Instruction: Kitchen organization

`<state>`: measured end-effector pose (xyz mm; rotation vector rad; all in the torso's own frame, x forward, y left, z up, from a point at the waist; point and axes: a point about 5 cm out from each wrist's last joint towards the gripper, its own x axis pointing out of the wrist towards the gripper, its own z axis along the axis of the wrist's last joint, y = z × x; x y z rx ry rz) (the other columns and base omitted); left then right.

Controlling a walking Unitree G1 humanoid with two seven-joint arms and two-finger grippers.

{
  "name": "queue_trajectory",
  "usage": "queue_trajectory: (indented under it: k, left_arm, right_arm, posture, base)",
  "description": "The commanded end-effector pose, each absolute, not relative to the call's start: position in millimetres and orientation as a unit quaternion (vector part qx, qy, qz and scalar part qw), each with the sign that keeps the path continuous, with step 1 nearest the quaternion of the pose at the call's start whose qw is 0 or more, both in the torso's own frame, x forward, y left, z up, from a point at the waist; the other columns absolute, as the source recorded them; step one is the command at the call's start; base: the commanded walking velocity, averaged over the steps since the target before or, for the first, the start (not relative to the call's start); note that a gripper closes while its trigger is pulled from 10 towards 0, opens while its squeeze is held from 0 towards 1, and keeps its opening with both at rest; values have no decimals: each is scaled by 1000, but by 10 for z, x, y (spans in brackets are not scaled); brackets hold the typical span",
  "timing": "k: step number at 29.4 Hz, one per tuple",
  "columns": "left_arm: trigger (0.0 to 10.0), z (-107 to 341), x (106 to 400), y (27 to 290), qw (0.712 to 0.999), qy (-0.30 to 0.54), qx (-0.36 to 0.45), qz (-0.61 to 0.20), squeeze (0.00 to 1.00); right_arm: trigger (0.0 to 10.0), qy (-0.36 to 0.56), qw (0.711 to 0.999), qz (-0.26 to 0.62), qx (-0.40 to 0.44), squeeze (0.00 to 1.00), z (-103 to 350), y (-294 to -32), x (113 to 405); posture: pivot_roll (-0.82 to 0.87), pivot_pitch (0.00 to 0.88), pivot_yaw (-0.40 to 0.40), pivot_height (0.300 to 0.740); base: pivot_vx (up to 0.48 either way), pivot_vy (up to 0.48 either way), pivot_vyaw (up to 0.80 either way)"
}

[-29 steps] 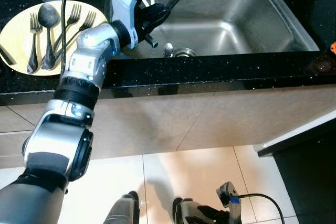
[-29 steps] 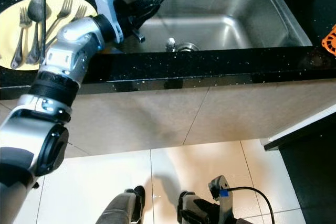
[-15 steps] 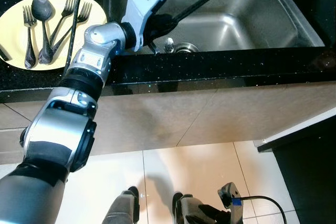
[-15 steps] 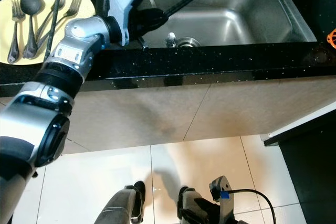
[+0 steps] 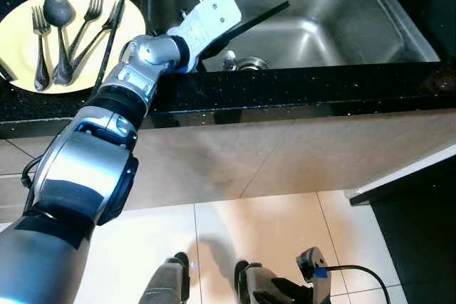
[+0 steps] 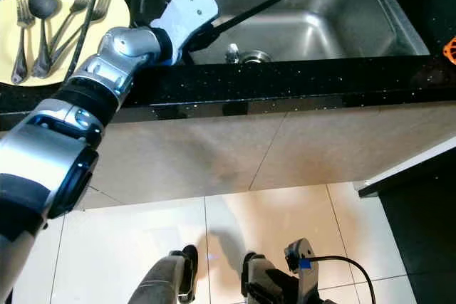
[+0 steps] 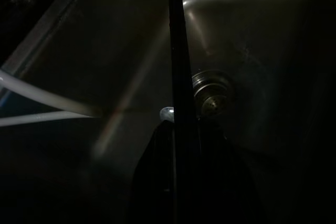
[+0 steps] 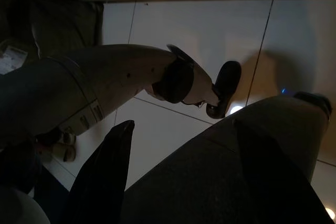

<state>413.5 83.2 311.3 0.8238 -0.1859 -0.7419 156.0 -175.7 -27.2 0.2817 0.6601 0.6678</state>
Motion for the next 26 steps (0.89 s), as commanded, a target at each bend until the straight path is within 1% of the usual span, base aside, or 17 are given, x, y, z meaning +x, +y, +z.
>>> queue_trajectory:
  k: [1,4,7,11,12,13,19,23,24,26]
  left_arm:
    - [10000,2969,4146,823,836,-51,410,-360,0]
    - [10000,2977,4159,850,839,-38,411,-355,0]
    - [10000,3006,4179,902,848,-22,404,-343,0]
    - [10000,3027,4186,921,855,-18,394,-338,0]
    - [10000,3048,4188,927,859,-20,386,-336,624]
    - [10000,3066,4189,930,862,-23,381,-333,1000]
    - [10000,3107,4186,912,861,-29,383,-334,1000]
    - [10000,3211,4178,885,864,-52,377,-331,1000]
    - [10000,3276,4172,873,866,-67,370,-330,0]
    - [10000,3434,4153,856,873,-99,347,-328,0]
  right_arm:
    - [10000,348,873,309,148,0,-369,-1758,1420]
    - [10000,349,873,307,146,0,-372,-1755,1429]
    - [10000,349,874,305,145,0,-371,-1743,1437]
    - [10000,349,875,303,145,0,-371,-1739,1440]
    - [10000,349,876,302,145,0,-370,-1738,1440]
    - [10000,349,876,301,144,0,-371,-1736,1439]
    - [10000,346,878,298,145,0,-366,-1736,1454]
    - [10000,343,879,297,147,0,-359,-1730,1472]
    - [10000,341,880,296,149,0,-358,-1726,1484]
    - [10000,338,881,295,150,0,-357,-1719,1506]
  posture:
    - [-90,360,-17,740]
    - [-86,357,-15,740]
    - [-88,355,-13,740]
    - [-89,354,-12,740]
    - [-88,353,-10,740]
    - [-87,354,-10,740]
    - [-89,348,-7,740]
    - [-88,346,-3,740]
    - [-86,342,-5,740]
    - [-83,338,-3,740]
  base:
    - [0,0,0]
    - [0,0,0]
    - [0,0,0]
    - [0,0,0]
    - [0,0,0]
    - [0,0,0]
    - [0,0,0]
    - [0,0,0]
    - [0,0,0]
    - [0,0,0]
